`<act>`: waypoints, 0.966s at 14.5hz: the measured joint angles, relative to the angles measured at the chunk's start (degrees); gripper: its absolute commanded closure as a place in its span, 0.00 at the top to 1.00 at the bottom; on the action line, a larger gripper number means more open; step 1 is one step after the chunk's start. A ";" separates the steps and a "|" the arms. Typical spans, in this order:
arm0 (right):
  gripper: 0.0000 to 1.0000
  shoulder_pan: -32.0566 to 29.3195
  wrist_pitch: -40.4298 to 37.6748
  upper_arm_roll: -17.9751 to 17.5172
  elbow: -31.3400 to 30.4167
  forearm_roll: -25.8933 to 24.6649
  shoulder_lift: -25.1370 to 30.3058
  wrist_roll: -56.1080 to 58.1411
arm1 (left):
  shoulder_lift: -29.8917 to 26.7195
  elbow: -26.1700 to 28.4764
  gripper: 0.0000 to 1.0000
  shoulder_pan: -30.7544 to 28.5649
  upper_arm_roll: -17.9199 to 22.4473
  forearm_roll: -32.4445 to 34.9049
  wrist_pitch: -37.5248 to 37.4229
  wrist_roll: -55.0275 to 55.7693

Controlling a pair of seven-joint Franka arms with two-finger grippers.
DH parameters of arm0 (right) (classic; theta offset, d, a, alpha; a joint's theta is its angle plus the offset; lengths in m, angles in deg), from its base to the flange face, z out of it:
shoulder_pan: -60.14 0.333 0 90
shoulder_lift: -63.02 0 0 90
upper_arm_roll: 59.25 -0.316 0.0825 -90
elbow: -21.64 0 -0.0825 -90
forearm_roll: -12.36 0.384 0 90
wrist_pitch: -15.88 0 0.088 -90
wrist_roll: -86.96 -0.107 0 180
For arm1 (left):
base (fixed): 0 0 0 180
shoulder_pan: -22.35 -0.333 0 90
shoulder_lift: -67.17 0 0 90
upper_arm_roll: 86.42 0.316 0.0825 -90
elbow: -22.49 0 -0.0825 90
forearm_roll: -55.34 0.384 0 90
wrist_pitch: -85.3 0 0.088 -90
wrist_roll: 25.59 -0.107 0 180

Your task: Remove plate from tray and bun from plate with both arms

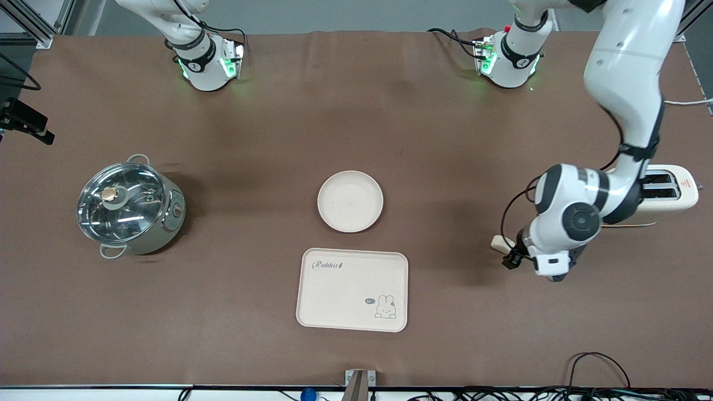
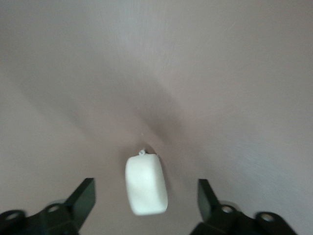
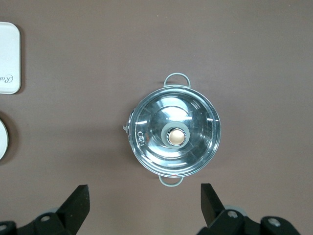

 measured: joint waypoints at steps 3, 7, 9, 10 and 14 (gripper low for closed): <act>1.00 0.04 -0.03 -0.22 0.02 0.01 0.00 0.00 | -10.62 -2.49 1.00 0.01 -0.08 -0.28 -10.99 -12.10; 1.00 0.07 -0.64 -0.33 0.03 0.01 0.00 0.00 | -17.49 -12.42 1.00 -0.06 -0.01 -0.45 -29.97 -28.01; 1.00 0.07 -1.22 -0.33 0.03 0.01 0.00 0.01 | -18.46 -16.49 1.00 -0.06 -0.13 -0.46 -34.91 -33.90; 1.00 0.06 -1.31 -0.32 0.03 0.01 0.00 0.02 | -19.27 -17.44 1.00 -0.08 -0.16 -0.72 -35.55 -37.26; 1.00 0.07 -1.48 -0.32 0.03 0.01 0.00 0.03 | -25.09 -18.09 1.00 -2.30 -0.35 -5.13 -38.85 -48.96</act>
